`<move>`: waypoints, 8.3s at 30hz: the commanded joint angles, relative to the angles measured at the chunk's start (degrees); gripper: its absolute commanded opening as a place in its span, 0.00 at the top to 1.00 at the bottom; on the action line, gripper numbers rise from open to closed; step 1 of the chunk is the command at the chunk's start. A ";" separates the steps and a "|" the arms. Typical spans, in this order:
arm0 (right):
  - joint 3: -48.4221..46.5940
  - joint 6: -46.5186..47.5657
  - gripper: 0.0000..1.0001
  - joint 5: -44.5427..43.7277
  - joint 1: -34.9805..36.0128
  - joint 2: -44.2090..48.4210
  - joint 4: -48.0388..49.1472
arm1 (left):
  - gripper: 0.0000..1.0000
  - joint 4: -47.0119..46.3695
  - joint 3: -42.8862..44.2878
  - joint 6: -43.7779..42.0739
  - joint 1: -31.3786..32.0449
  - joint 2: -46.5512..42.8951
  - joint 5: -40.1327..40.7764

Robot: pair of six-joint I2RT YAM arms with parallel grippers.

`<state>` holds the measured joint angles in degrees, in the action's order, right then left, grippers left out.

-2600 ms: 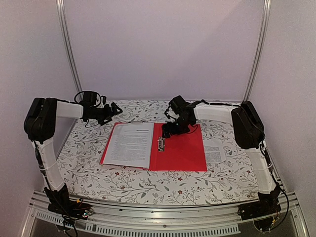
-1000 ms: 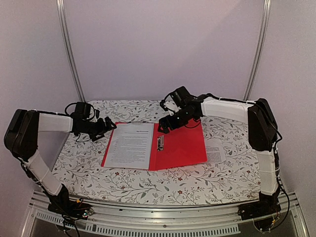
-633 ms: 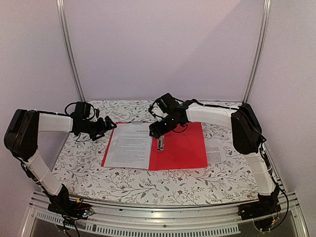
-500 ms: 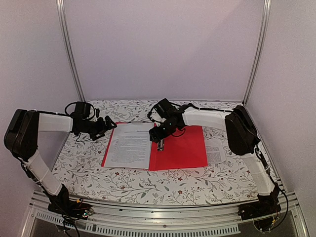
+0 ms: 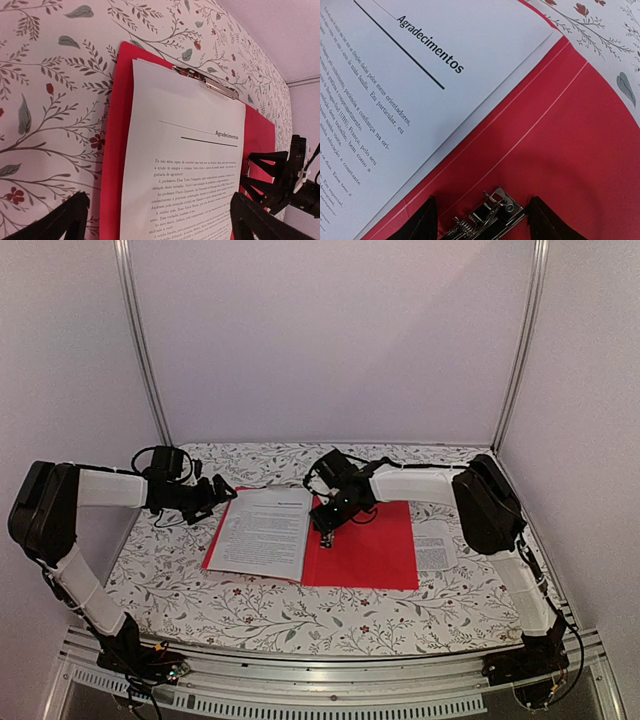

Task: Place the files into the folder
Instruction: Move the folder with some files to the center of the board, then hold the folder with some files at the corner of the board, then pass from the left arm to the right

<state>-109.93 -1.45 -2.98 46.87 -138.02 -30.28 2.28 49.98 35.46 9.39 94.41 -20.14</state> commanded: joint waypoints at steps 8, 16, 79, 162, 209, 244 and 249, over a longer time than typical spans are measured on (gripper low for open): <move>12.61 0.83 0.42 -4.24 0.51 6.63 -2.02 | 0.00 0.20 0.96 -0.27 0.52 0.27 -0.51; 22.33 3.48 0.45 -3.69 1.02 12.35 -1.01 | 0.00 0.43 1.53 -1.37 0.83 -0.59 -0.52; 1.75 -16.18 0.16 9.46 -4.74 8.05 1.74 | 0.00 -3.60 -1.45 -7.17 25.41 7.01 -17.38; -1.51 -27.59 0.20 26.53 -4.21 3.37 13.23 | 0.01 4.48 1.79 -8.83 26.21 11.76 -15.19; 30.38 -23.03 0.24 34.96 -1.70 19.23 20.38 | 0.00 4.84 1.88 -8.54 26.03 11.63 -14.97; 31.62 -23.30 0.25 30.28 -2.87 14.91 16.58 | 0.00 4.30 1.27 -9.01 25.77 10.29 -14.98; 31.49 -22.46 0.25 29.53 -2.92 13.78 15.41 | 0.00 4.66 1.62 -9.41 25.77 9.78 -14.67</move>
<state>-78.65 -24.56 29.56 44.45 -121.25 -11.11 3.84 52.25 26.98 34.50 104.05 -36.84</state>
